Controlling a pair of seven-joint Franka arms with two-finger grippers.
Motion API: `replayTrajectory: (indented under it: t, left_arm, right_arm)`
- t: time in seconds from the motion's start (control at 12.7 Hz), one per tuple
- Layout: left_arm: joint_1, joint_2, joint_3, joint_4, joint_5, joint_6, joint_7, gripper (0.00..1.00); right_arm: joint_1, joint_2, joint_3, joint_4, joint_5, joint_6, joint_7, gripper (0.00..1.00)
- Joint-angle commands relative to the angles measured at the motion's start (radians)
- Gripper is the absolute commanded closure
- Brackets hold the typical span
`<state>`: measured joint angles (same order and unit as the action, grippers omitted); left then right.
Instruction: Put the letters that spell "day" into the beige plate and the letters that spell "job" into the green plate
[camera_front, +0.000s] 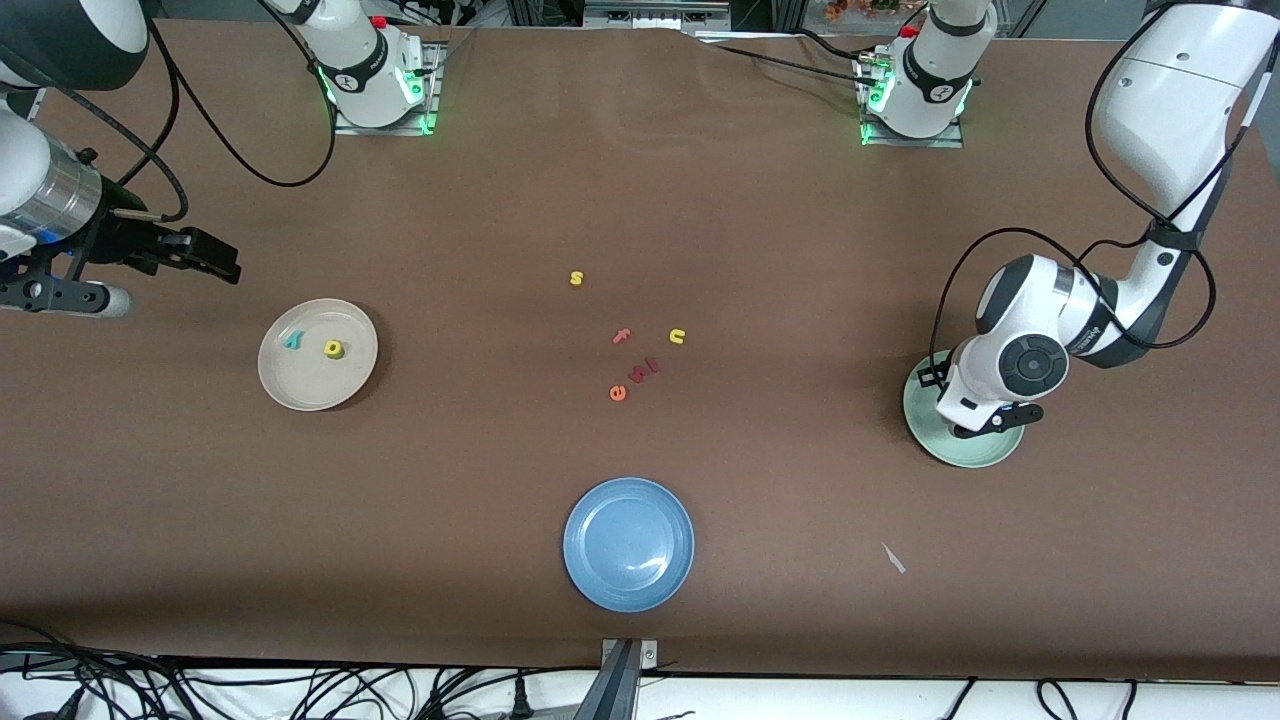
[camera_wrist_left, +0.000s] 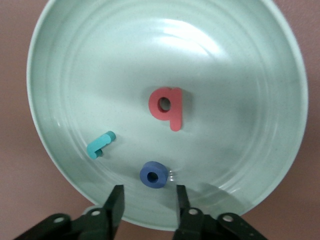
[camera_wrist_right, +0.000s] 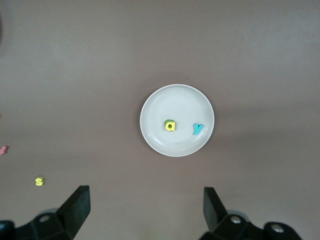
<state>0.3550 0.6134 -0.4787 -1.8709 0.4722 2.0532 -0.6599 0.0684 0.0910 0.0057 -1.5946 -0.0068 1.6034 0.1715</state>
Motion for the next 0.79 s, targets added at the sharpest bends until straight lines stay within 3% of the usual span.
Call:
replayTrajectory:
  t: [0.0, 0.39, 0.55, 0.71]
  left_arm:
    - [0.012, -0.021, -0.024, 0.031, 0.009, -0.016, 0.013, 0.00]
    - [0.012, -0.131, -0.078, 0.076, -0.007, -0.085, 0.095, 0.00]
    - [0.012, -0.156, -0.078, 0.165, -0.125, -0.157, 0.217, 0.00]
    - [0.012, -0.167, -0.080, 0.277, -0.156, -0.290, 0.339, 0.00]
  right_arm:
    - [0.008, 0.006, -0.004, 0.016, -0.010, -0.003, 0.016, 0.00]
    - [0.010, 0.006, -0.003, 0.016, -0.010, -0.002, 0.016, 0.00]
    - [0.010, 0.007, -0.003, 0.015, -0.010, 0.000, 0.014, 0.00]
    - [0.010, 0.007, -0.003, 0.015, -0.010, 0.000, 0.014, 0.00]
